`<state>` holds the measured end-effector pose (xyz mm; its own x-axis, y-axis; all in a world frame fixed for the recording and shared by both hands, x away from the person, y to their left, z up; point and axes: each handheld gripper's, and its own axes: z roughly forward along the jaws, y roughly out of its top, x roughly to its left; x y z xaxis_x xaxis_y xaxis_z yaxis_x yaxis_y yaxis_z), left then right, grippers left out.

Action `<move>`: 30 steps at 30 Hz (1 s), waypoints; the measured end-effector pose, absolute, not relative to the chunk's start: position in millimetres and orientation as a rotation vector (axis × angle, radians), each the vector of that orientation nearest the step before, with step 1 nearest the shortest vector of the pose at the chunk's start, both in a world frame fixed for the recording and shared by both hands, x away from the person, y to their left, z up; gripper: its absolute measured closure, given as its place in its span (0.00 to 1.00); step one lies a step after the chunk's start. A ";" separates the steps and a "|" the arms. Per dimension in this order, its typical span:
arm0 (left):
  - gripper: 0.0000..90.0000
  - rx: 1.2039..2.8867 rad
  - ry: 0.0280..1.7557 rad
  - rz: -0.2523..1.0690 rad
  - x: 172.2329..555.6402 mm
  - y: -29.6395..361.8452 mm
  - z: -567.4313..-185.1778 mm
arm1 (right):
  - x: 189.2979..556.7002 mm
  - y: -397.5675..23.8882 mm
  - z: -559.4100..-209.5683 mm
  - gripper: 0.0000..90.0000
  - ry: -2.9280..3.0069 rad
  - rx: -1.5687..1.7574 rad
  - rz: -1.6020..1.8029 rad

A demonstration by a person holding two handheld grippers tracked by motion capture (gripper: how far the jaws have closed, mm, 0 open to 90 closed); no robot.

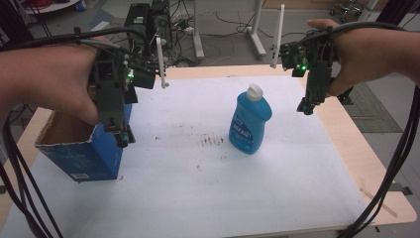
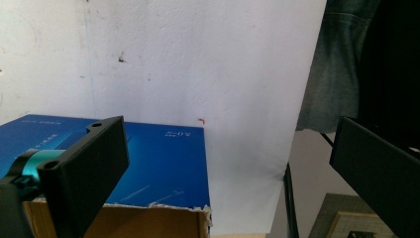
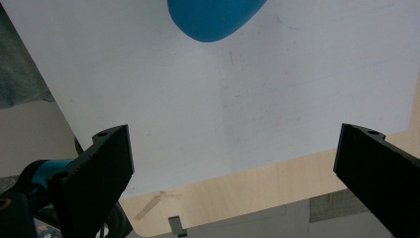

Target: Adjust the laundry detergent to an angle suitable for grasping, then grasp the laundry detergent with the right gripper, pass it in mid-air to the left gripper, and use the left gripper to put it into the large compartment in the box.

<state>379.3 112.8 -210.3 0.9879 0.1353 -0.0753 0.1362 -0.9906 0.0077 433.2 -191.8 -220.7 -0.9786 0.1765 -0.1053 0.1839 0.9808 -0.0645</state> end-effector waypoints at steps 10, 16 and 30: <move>0.02 3.126 0.204 -0.107 375.6 112.6 -210.2 | 428.6 -191.6 -219.6 0.01 3.023 0.271 -0.097; 0.02 3.128 0.212 -0.109 377.6 112.8 -210.4 | 429.3 -191.0 -218.9 0.01 3.024 0.264 -0.084; 0.02 3.135 0.193 -0.117 378.1 103.8 -213.8 | 420.8 -204.6 -219.1 0.01 3.012 0.317 -0.054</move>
